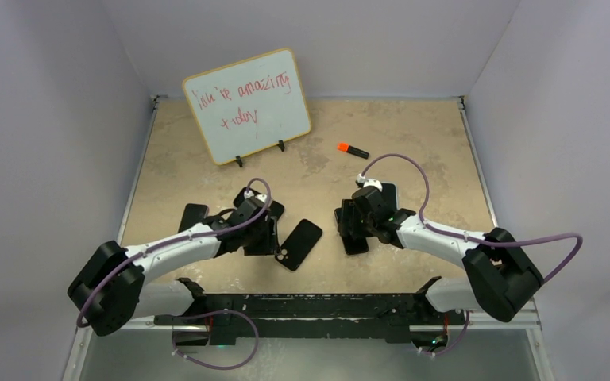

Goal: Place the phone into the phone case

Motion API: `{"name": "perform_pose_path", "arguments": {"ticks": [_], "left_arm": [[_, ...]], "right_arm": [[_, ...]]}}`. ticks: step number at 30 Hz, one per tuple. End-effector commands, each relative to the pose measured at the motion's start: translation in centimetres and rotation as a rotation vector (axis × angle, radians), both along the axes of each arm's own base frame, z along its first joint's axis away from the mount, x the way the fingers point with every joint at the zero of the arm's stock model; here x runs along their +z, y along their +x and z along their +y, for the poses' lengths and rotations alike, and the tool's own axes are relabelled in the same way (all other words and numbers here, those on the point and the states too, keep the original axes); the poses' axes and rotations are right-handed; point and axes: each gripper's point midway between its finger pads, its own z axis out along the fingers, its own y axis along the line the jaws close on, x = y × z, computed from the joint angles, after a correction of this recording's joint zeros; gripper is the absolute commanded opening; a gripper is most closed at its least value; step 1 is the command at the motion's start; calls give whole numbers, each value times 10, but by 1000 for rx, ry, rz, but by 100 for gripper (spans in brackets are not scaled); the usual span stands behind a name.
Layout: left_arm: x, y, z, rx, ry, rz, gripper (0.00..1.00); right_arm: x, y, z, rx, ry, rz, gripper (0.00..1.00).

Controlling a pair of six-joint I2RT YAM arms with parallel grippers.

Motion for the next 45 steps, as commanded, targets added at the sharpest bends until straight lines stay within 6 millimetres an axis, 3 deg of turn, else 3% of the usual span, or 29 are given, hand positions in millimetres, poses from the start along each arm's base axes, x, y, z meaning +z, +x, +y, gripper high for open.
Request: {"name": "perform_pose_path", "arguments": {"ticks": [1,7,13,22,28,34,45], "left_arm": [[0,0,-18,26,-99,21,45],[-16,-6,-15,18,-72,49,42],[-17,0,-18,-10,-64,26,34],[-2,35,-24,-163,69,-89,0],[7,55,-20,-267,199,-128,0],[23,61,-27,-392,202,-192,0],[39,44,-49,-715,59,-341,0]], "right_arm": [[7,6,8,13,21,-15,48],[9,4,11,39,51,-35,47],[5,1,9,45,41,-24,46],[27,-3,26,142,137,-84,45],[42,-8,27,174,179,-131,43],[53,-13,23,189,196,-168,43],[70,-19,34,327,225,-253,41]]}}
